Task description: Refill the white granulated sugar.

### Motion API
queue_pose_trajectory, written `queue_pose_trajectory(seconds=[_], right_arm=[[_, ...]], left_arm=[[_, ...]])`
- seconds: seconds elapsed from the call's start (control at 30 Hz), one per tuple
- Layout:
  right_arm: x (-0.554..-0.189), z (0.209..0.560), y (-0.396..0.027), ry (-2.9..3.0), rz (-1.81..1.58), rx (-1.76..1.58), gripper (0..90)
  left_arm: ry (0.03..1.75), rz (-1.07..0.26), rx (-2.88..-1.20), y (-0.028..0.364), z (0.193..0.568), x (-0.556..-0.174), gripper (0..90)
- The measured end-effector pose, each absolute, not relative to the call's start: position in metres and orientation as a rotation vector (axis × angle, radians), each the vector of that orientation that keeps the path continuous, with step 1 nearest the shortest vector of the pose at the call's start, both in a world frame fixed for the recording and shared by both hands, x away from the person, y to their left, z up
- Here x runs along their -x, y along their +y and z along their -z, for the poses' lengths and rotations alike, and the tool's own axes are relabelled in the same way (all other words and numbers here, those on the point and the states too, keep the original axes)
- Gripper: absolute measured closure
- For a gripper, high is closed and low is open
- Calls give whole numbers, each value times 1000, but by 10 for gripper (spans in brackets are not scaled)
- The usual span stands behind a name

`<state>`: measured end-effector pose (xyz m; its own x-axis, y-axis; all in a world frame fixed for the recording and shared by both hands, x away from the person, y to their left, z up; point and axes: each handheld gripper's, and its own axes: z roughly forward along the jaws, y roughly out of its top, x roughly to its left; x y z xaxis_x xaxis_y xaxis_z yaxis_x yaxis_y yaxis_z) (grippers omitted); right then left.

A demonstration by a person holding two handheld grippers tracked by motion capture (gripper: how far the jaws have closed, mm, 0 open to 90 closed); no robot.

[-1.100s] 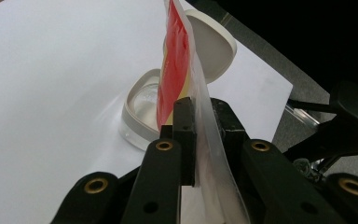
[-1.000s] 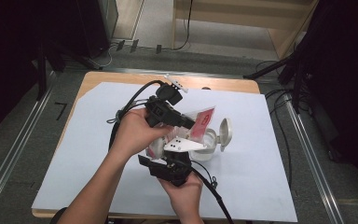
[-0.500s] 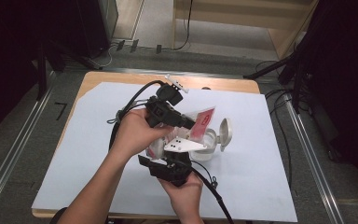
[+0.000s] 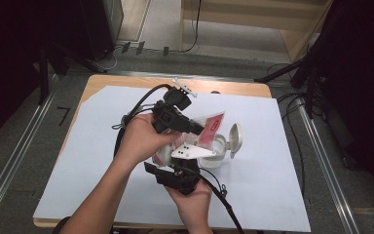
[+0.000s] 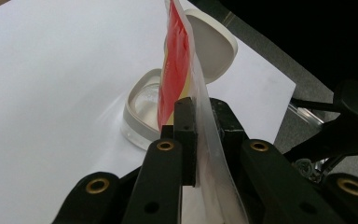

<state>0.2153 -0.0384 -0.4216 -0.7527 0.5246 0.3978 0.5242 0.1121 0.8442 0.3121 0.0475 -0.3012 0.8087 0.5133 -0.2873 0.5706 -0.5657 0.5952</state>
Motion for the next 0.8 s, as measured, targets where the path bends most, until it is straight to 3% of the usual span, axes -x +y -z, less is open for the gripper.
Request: queue_pose_trajectory(seconds=[0.8], right_arm=[[-225,419,-42,2313,-1752,-1112,639]], left_arm=[[789,66,-2237,46,300,-317,831]])
